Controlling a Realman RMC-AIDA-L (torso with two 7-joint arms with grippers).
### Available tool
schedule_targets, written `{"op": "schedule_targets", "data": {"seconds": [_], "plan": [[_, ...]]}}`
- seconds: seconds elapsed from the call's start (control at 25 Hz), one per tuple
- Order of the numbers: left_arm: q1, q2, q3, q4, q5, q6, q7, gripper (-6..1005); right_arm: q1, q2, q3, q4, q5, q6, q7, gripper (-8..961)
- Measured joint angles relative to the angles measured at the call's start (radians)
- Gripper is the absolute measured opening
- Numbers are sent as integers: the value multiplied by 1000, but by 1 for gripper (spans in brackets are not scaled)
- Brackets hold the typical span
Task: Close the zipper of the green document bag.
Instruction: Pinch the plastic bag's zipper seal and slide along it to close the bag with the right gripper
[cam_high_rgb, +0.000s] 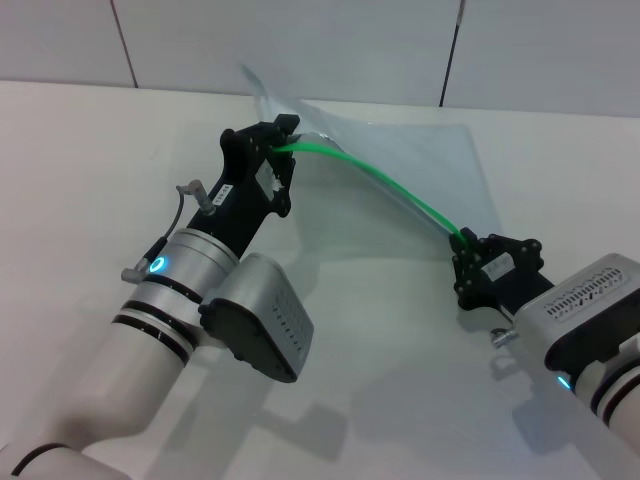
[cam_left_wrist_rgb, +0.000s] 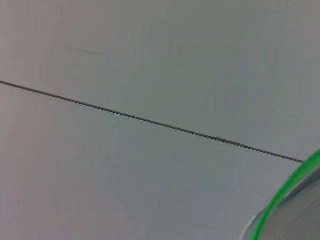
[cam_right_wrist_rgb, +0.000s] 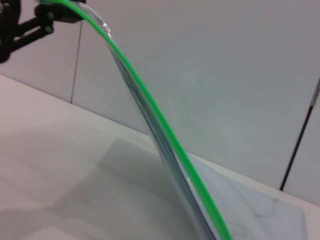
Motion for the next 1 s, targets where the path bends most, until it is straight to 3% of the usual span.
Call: {"op": "schedule_targets", "data": {"seconds": [1.0], "plan": [[0, 0, 0, -3, 0, 5, 0, 110, 1, -1, -4, 40, 89, -39, 0, 105]]}}
